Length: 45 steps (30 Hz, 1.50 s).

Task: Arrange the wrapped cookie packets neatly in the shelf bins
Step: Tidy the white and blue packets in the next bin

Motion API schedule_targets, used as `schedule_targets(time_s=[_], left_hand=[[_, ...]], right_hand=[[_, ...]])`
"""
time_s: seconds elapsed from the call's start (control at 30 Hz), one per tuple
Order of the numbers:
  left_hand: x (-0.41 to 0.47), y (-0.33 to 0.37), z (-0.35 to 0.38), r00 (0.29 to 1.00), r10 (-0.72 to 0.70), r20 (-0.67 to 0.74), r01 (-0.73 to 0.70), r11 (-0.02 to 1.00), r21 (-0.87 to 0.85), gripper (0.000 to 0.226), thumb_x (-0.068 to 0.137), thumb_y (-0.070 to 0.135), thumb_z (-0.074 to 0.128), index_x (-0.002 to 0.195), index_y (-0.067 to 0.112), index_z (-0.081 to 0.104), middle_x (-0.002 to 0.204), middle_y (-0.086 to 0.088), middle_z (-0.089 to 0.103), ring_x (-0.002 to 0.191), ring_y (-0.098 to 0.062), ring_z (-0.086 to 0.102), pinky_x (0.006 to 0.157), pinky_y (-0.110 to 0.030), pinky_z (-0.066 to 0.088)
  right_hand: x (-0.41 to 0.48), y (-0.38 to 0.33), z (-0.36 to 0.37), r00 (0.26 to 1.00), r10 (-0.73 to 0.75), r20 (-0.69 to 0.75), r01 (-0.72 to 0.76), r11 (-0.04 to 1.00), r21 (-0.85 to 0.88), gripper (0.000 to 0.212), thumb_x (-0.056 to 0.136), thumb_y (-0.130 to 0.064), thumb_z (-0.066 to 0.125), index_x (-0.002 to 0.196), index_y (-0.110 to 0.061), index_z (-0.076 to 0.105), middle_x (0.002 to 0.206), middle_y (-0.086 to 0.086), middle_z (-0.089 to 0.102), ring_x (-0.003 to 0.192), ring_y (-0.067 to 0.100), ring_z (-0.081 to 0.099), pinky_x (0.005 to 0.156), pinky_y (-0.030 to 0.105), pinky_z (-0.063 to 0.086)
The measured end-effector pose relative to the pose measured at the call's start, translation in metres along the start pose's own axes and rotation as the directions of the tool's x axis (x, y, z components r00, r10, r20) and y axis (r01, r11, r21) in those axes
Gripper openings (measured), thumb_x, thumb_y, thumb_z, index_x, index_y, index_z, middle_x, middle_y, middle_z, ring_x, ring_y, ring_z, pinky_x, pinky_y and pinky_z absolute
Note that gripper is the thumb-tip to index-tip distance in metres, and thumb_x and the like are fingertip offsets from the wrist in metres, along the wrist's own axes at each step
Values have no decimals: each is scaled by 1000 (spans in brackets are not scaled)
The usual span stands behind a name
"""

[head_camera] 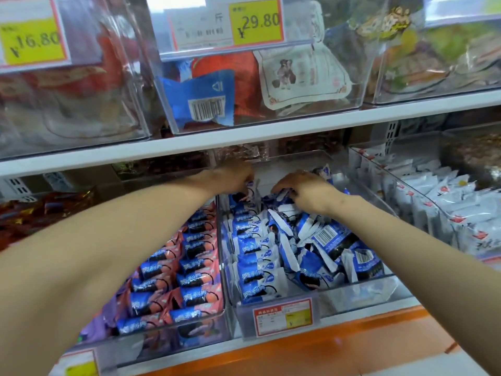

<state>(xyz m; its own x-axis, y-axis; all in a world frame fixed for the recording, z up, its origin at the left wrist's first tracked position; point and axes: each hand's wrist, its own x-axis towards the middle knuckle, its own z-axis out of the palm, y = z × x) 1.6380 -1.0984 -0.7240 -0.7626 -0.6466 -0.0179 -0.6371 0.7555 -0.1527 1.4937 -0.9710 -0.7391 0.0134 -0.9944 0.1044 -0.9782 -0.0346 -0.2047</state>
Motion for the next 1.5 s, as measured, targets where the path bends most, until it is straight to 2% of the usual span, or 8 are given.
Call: schedule_targets(time_s=[0.17,0.3,0.67,0.83,0.97,1.2,1.37,1.5], left_hand=[[4,11,-3,995,91,-25,-81,960,268,15,89,5,52,101,11,57,89,-3,57,77,-18,49,65,-29,41],[5,19,-2,992,83,-90,-37,904,426,30,87,6,55,117,10,55,124,-10,55,107,-26,57,85,-43,46],[-1,14,-2,998,-47,-37,57,938,342,23,94,5,47,116,9,53,110,-7,62,94,-23,62,58,-27,40],[1,12,-10,901,-164,-401,-83,843,-532,28,101,28,35,101,11,57,89,2,61,87,-19,62,79,-30,45],[0,17,-14,976,-187,-114,27,622,-783,57,97,56,22,139,22,39,140,-1,46,121,-16,48,105,-32,35],[-9,10,-17,976,103,191,144,347,-927,26,93,30,52,115,17,57,90,5,61,82,-9,55,73,-19,46],[-13,4,-22,976,82,201,84,710,-699,29,87,24,64,113,13,61,104,-5,64,94,-21,58,81,-27,48],[-9,-3,-18,995,-16,101,56,911,-409,38,84,24,69,117,9,59,116,-5,62,103,-22,58,88,-32,46]], right_hand=[[8,15,6,997,42,-69,-50,992,-116,49,85,2,50,121,-30,61,130,-1,55,122,24,40,95,31,39],[13,19,6,989,78,-127,-95,986,-137,28,92,-19,52,114,-29,65,124,-2,59,122,24,42,95,31,39],[13,27,-4,878,400,-262,-157,759,631,23,83,-18,71,77,4,67,70,7,57,46,-1,42,49,10,31],[13,25,-9,873,424,-240,-113,655,747,17,80,-15,74,87,0,72,75,1,62,69,9,54,67,17,40],[12,23,-8,868,419,-266,-7,547,837,17,81,-5,70,69,-16,66,65,-7,67,60,9,58,66,23,50],[-3,14,-9,926,226,-303,166,475,864,31,76,21,59,71,-9,65,98,2,66,75,-3,64,68,10,51],[0,11,-9,919,196,-342,39,819,573,35,84,17,51,92,-12,70,101,2,62,86,15,60,71,8,46],[-6,-2,-16,990,117,-77,-100,975,197,21,88,-43,59,83,-23,66,90,-4,68,86,15,63,78,26,49]])
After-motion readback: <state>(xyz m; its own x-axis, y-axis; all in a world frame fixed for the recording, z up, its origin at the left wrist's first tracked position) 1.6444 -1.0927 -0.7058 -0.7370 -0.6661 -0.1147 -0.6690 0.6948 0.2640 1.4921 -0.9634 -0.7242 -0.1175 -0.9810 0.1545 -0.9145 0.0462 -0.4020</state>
